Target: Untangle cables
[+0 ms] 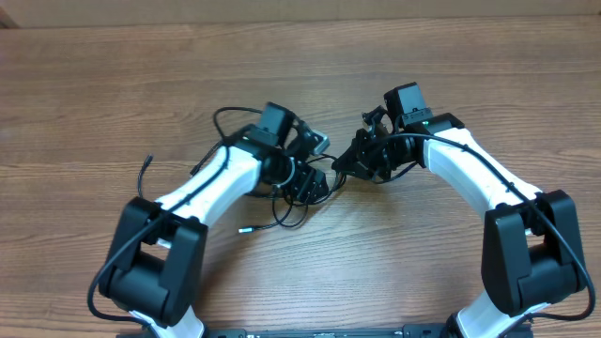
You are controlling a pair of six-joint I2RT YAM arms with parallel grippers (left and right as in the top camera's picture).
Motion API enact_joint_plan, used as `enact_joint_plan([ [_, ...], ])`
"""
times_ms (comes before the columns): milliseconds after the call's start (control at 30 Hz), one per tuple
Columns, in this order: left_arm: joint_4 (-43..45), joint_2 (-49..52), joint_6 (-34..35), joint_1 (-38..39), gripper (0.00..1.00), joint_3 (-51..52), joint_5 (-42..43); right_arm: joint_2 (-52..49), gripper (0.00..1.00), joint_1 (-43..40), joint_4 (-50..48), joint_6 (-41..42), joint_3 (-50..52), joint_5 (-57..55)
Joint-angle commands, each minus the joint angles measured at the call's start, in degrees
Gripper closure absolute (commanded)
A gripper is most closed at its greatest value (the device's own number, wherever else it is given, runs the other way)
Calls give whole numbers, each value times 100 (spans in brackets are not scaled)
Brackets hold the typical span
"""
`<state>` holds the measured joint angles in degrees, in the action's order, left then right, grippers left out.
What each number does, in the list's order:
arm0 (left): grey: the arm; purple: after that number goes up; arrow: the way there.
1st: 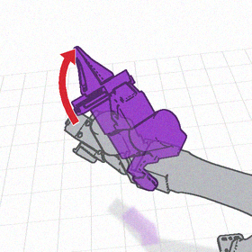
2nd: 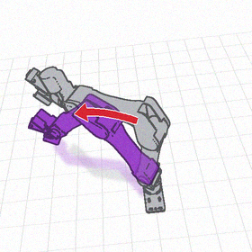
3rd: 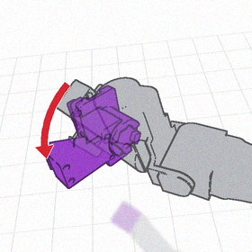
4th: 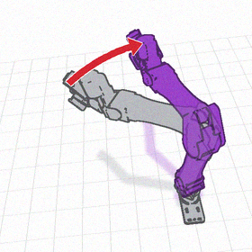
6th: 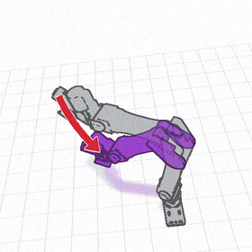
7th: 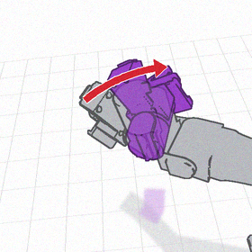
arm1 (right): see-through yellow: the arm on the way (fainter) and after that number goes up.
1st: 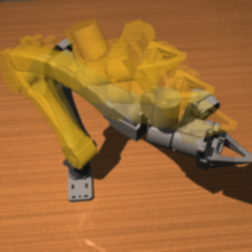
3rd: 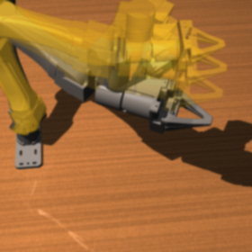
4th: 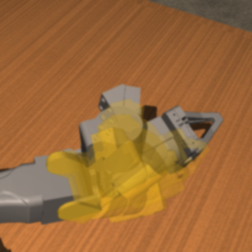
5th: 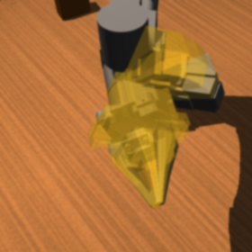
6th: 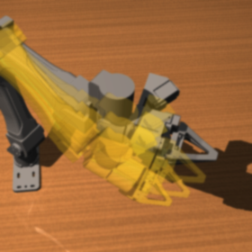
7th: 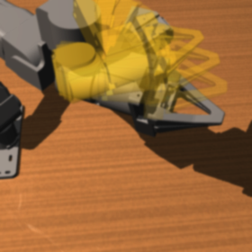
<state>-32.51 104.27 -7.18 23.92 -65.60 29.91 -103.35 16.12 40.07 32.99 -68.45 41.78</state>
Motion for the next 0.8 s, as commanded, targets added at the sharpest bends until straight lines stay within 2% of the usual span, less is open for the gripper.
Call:
enact_joint_plan([
  [0, -304, 63, -855, -409, 16, 42, 704, 2, 96, -2, -28, 9, 35, 81],
  [33, -455, 63, -1091, -426, 16, 55, 682, 2, 96, -2, -28, 20, 35, 81],
  [100, -389, 92, -1102, -323, 25, 70, 516, 2, 96, -2, -33, 157, 35, 79],
  [133, -256, 155, -1010, -227, 31, 70, 310, 2, 96, -2, -55, 173, 35, 101],
  [200, -13, 345, -732, -87, 35, 70, 114, 2, 96, -7, -52, 170, 35, 142],
  [300, -70, 372, -767, -63, 32, 50, 463, 2, 96, -7, -87, 170, 35, 138],
  [400, -87, 374, -763, 48, 31, 52, 463, 2, 96, -7, -94, 170, 35, 140],
  [467, -46, 374, -643, 273, 30, 52, 140, 2, 96, -7, -94, 170, 35, 140],
  [600, 101, 393, -85, 313, 43, 59, -247, 2, 95, -7, -94, 173, 35, 142],
  [633, 103, 411, -92, 313, 40, 59, -245, 2, 95, -7, -94, 173, 35, 142],
  [667, 131, 409, -101, 310, 32, 59, -225, 2, 95, -7, -94, 173, 35, 142],
  [767, 146, 411, -136, 326, 31, 59, -247, 2, 92, -7, -107, 313, 35, 149],
])
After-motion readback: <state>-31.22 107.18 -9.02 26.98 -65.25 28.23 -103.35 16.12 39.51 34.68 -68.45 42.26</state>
